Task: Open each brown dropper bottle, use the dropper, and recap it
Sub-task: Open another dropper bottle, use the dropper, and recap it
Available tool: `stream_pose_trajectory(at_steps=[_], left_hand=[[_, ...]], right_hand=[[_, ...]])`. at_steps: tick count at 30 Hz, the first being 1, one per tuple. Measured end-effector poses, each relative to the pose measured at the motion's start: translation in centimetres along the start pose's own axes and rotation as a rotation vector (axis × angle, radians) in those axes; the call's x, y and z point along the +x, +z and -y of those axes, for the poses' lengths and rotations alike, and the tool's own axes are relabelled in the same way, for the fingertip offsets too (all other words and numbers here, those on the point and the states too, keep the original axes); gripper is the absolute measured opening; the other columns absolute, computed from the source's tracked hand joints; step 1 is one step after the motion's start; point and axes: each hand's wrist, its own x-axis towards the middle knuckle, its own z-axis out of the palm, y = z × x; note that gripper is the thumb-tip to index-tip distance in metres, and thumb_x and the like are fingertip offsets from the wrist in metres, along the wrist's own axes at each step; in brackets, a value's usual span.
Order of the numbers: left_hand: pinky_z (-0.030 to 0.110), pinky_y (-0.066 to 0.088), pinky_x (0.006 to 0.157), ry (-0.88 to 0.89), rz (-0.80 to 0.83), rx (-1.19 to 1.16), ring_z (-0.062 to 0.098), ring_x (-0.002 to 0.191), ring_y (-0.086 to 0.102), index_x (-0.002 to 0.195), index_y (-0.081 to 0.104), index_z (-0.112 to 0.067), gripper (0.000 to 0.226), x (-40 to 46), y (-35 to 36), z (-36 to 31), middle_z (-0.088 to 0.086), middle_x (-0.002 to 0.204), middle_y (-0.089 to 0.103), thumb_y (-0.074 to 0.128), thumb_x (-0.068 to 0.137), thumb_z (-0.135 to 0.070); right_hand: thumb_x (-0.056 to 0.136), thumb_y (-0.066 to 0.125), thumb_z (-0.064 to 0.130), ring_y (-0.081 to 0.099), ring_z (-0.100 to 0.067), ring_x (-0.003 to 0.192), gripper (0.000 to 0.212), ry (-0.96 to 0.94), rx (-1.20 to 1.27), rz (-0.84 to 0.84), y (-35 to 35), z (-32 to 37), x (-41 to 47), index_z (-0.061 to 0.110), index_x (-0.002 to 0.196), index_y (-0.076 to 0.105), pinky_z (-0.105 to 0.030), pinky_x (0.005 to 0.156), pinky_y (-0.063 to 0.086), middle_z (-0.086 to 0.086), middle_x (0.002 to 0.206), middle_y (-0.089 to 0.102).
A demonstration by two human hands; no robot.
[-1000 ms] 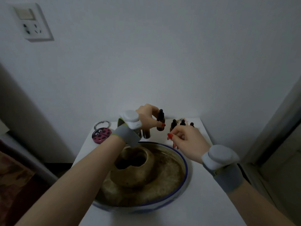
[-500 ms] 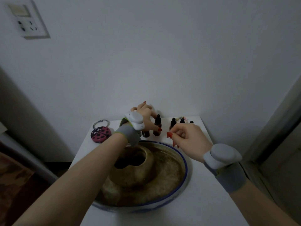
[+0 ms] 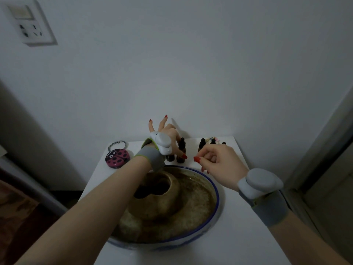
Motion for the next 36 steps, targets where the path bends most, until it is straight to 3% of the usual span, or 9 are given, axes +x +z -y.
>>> stream_pose_trajectory(at_steps=[3,12,16,18,20,22,25,29,36], left_hand=[[0.064,-0.009,0.112,-0.028,0.052,0.077,0.022,0.148,-0.013,0.127,0.057,-0.031,0.068,0.0,-0.2,-0.1,-0.004,0.154,0.025,0.059,0.074,-0.072],[0.064,-0.007,0.113,-0.018,0.049,0.062,0.02,0.149,-0.005,0.117,0.063,-0.024,0.066,-0.4,-0.3,-0.4,-0.004,0.145,0.038,0.063,0.071,-0.071],[0.064,-0.007,0.113,0.037,-0.029,-0.006,0.02,0.149,-0.001,0.115,0.065,-0.025,0.063,-0.3,-0.2,0.0,-0.002,0.144,0.041,0.067,0.069,-0.069],[0.062,-0.007,0.114,0.082,-0.089,-0.065,0.019,0.149,0.001,0.125,0.059,-0.025,0.071,-0.3,-0.3,0.2,-0.002,0.146,0.04,0.069,0.069,-0.068],[0.056,-0.008,0.116,0.129,-0.166,-0.098,0.017,0.149,0.003,0.139,0.046,-0.022,0.086,-0.4,-0.4,0.0,-0.002,0.148,0.037,0.07,0.069,-0.066],[0.048,-0.002,0.119,0.193,-0.257,-0.172,0.016,0.148,0.01,0.144,0.037,-0.02,0.092,-0.5,-0.5,-0.6,-0.001,0.149,0.036,0.073,0.07,-0.061],[0.034,0.024,0.113,0.288,-0.32,-0.381,0.022,0.137,0.033,0.145,0.035,-0.014,0.091,-0.9,-0.5,-1.6,0.003,0.144,0.042,0.079,0.072,-0.045],[0.026,0.038,0.099,0.307,-0.264,-0.566,0.02,0.124,0.048,0.145,0.032,-0.009,0.091,-1.2,-0.3,-3.1,0.005,0.137,0.049,0.082,0.073,-0.034],[0.037,0.043,0.105,0.242,-0.044,-0.608,0.026,0.129,0.047,0.149,0.021,-0.008,0.103,-0.6,0.4,-4.5,0.011,0.143,0.045,0.085,0.07,-0.026]], right_hand=[[0.093,0.06,0.019,0.066,-0.016,0.069,0.009,0.002,0.011,0.0,0.0,-0.1,0.1,0.015,0.094,0.068,-0.035,0.076,0.056,-0.006,0.071,0.07],[0.092,0.06,0.019,0.066,-0.012,0.065,0.009,-0.001,0.034,-0.012,-0.4,-0.4,0.1,0.015,0.09,0.068,-0.032,0.071,0.057,-0.003,0.069,0.07],[0.091,0.06,0.015,0.067,-0.014,0.067,0.01,0.007,0.078,-0.031,-0.9,-0.6,0.1,0.012,0.087,0.069,-0.031,0.075,0.055,-0.006,0.072,0.071],[0.091,0.06,0.013,0.067,-0.017,0.069,0.011,0.016,0.11,-0.032,-1.3,-0.8,0.1,0.011,0.087,0.069,-0.03,0.079,0.051,-0.007,0.072,0.071],[0.091,0.059,0.011,0.066,-0.016,0.066,0.013,0.023,0.135,-0.042,-1.6,-0.9,0.0,0.013,0.083,0.069,-0.027,0.071,0.05,-0.004,0.069,0.07],[0.092,0.058,0.01,0.065,-0.014,0.063,0.016,0.034,0.157,-0.061,-1.9,-0.9,-0.1,0.017,0.081,0.068,-0.025,0.062,0.049,-0.002,0.066,0.068],[0.092,0.057,0.009,0.064,-0.018,0.064,0.014,0.047,0.2,-0.102,-2.1,-1.0,-0.2,0.015,0.085,0.068,-0.03,0.062,0.053,-0.005,0.068,0.068],[0.092,0.056,0.01,0.063,-0.017,0.061,0.012,0.063,0.228,-0.161,-2.4,-1.2,-0.2,0.014,0.091,0.068,-0.031,0.062,0.054,-0.005,0.069,0.066],[0.091,0.057,0.007,0.061,-0.014,0.058,0.014,0.076,0.267,-0.206,-2.7,-1.4,-0.2,0.018,0.086,0.066,-0.025,0.056,0.048,-0.001,0.065,0.064]])
